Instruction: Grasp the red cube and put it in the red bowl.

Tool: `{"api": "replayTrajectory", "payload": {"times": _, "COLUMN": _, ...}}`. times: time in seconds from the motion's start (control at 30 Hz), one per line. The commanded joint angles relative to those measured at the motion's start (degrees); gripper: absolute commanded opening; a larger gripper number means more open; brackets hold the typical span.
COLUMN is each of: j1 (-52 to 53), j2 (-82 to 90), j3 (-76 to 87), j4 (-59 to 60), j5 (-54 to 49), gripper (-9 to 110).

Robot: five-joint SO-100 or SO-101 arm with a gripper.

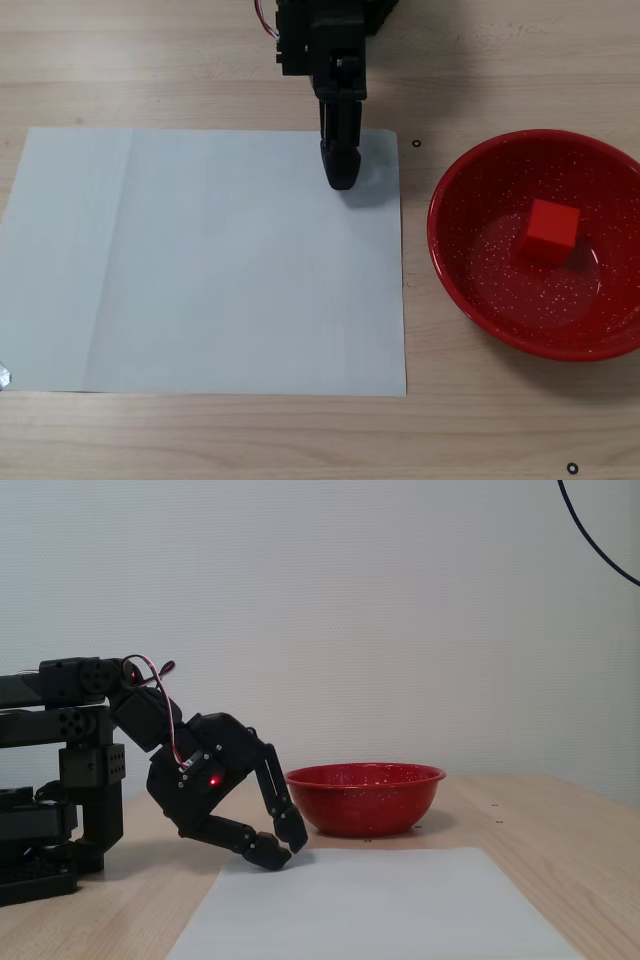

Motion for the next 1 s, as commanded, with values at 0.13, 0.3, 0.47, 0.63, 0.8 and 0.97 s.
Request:
{"api": "replayTrajectory", "payload": {"times": 0.13, "j1": 0.79, "j2": 1.32, "j3": 0.26, "j4": 1.93, "j5": -0.44, "gripper": 0}}
{"api": "replayTrajectory", "payload": {"times": 0.3, "j1": 0.88, "j2": 1.32, "j3": 0.26, "j4": 2.20, "j5": -0.44, "gripper": 0}}
{"api": "replayTrajectory", "payload": {"times": 0.47, "j1": 0.88, "j2": 1.32, "j3": 0.26, "j4": 2.37, "j5": -0.70, "gripper": 0}}
{"api": "replayTrajectory", "payload": {"times": 0.63, "j1": 0.79, "j2": 1.32, "j3": 0.26, "j4": 2.37, "j5": -0.97, "gripper": 0}}
{"api": "replayTrajectory", "payload": {"times": 0.8, "j1": 0.79, "j2": 1.32, "j3": 0.26, "j4": 2.37, "j5": -0.79, "gripper": 0}}
{"api": "replayTrajectory", "payload": {"times": 0.97, "j1": 0.79, "j2": 1.32, "j3": 0.26, "j4": 2.37, "j5": -0.79, "gripper": 0}}
